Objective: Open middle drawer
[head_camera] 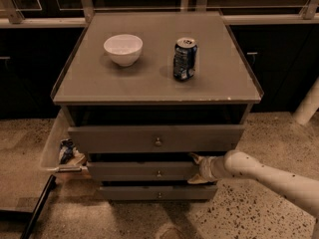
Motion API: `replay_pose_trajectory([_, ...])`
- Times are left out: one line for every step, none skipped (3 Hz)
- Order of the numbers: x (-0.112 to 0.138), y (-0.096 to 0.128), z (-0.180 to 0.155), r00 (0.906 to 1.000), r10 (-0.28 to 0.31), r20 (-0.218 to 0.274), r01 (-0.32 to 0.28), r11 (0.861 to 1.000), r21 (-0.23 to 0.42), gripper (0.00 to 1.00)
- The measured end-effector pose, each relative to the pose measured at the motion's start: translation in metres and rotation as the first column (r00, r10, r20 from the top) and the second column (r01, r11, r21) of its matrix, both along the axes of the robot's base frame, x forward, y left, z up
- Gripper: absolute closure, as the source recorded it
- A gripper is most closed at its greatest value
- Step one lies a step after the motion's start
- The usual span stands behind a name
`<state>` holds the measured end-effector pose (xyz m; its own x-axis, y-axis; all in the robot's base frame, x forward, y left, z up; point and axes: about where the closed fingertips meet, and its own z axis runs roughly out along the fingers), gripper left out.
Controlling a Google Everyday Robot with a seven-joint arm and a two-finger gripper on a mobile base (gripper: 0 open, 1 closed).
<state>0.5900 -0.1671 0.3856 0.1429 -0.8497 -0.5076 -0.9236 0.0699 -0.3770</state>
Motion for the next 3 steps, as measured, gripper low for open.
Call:
replay_pose_trajectory([0.0006,-0.0001,0.0051,1.0000,0.000,0.000,0.000,1.000,0.000,0.64])
replay_pose_trajectory([0.0024,-0.0004,0.0100,1.0000,0.000,0.000,0.000,1.000,0.000,0.86])
replay_pose_trajectory([0.0024,-0.0004,0.0101,1.0000,0.000,0.000,0.000,1.000,0.000,0.73])
